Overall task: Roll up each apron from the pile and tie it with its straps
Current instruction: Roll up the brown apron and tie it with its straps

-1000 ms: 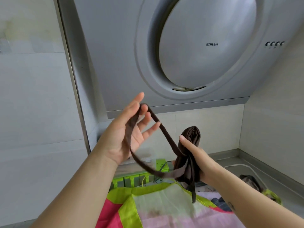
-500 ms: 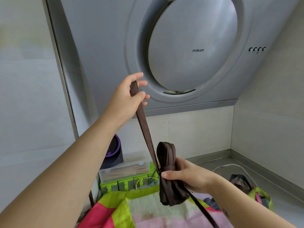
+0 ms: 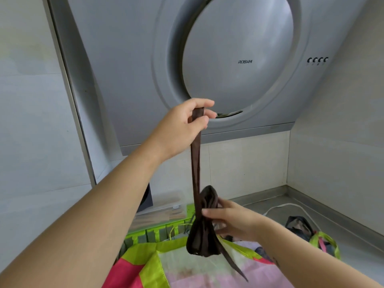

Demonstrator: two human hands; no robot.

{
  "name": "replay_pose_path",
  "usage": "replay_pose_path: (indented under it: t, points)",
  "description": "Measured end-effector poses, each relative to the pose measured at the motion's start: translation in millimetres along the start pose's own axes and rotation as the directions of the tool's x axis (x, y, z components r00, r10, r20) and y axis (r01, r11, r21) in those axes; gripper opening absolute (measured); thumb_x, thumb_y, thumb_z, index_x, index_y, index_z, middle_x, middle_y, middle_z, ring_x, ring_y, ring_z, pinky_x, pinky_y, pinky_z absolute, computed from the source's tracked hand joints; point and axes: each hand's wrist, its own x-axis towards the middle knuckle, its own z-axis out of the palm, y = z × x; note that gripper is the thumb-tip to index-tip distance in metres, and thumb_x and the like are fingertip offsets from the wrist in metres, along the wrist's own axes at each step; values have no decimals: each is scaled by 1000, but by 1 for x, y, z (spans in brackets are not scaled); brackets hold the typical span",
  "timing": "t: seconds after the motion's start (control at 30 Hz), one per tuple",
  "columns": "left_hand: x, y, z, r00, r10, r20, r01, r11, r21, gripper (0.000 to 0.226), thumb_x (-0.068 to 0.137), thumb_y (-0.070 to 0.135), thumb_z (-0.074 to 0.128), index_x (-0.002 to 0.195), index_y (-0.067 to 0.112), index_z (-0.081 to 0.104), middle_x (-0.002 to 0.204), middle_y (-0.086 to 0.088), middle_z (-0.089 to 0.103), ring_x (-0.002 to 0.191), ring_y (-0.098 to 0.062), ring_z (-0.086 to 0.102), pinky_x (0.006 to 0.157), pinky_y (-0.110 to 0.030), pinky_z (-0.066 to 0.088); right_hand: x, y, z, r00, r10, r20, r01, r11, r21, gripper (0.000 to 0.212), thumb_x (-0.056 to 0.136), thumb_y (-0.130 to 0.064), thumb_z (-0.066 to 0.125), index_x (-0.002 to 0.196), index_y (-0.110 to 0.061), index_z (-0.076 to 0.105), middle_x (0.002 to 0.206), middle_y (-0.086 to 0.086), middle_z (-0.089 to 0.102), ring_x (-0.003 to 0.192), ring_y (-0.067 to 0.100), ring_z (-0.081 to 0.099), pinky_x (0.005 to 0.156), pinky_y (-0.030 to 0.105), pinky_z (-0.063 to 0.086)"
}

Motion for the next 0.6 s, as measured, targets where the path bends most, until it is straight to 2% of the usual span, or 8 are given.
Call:
replay_pose_path:
  t: [0.03, 0.07, 0.1, 0.17, 0.23, 0.3, 0.43, 0.6]
  points:
    - [3, 3, 2, 1000, -6, 5, 6, 1000, -9, 29, 97, 5, 48, 117, 25, 53, 105, 15, 64, 89, -6, 61, 93, -19, 47, -2, -5, -6, 998, 7, -63, -8, 1000, -28, 95, 70, -30, 83, 146, -14, 28, 136, 9, 52, 127, 24, 49, 93, 41, 46]
    - [6, 5, 5, 1000, -23, 15, 23, 1000, -17, 29, 97, 6, 48, 117, 26, 53, 109, 14, 63, 94, -6, 61, 96, -22, 46, -4, -12, -10, 988, -28, -150, 16, 996, -82, 103, 71, -34, 82, 150, -17, 18, 145, 10, 42, 132, 25, 42, 96, 39, 43]
    - [9, 6, 9, 999, -39, 35, 40, 999, -24, 28, 98, 7, 47, 118, 26, 52, 112, 12, 62, 98, -7, 60, 99, -25, 45, -8, -21, -14, 964, -106, -243, 65, 983, -172, 100, 74, -35, 78, 151, -20, 16, 149, 8, 36, 133, 24, 40, 98, 37, 40]
    - [15, 9, 22, 994, -60, 91, 63, 997, -33, 29, 99, 7, 46, 120, 26, 50, 117, 8, 60, 103, -7, 58, 102, -27, 43, -17, -41, -24, 876, -332, -349, 192, 905, -379, 77, 78, -38, 74, 143, -24, 35, 142, 1, 43, 122, 18, 49, 93, 29, 42]
    - [20, 12, 35, 987, -64, 148, 68, 998, -19, 31, 99, 8, 44, 126, 23, 48, 120, 6, 58, 105, -4, 57, 103, -23, 42, -28, -68, -28, 808, -494, -321, 313, 821, -477, 50, 78, -40, 73, 122, -26, 53, 122, -7, 58, 102, 13, 60, 79, 21, 46]
    - [29, 18, 49, 979, -63, 193, 63, 998, 7, 35, 100, 9, 42, 133, 19, 46, 123, 4, 59, 104, -2, 57, 98, -16, 41, -37, -93, -35, 767, -575, -286, 399, 776, -490, 36, 78, -38, 73, 108, -23, 58, 100, -8, 66, 84, 10, 63, 68, 18, 45]
    - [48, 33, 78, 977, -54, 204, 56, 998, -5, 34, 101, 10, 41, 133, 21, 46, 121, 2, 61, 99, -7, 61, 88, -20, 49, -53, -129, -61, 736, -639, -224, 456, 712, -534, 8, 84, -22, 69, 84, -19, 62, 75, -8, 64, 59, -2, 57, 55, 9, 41]
    - [84, 69, 130, 990, -8, 140, 16, 998, -56, 32, 101, 10, 41, 129, 22, 49, 111, 5, 66, 95, -8, 65, 75, -15, 52, -89, -153, -125, 748, -632, -201, 477, 723, -500, 6, 89, -22, 65, 86, -16, 65, 64, -15, 63, 53, -3, 54, 57, 12, 39]
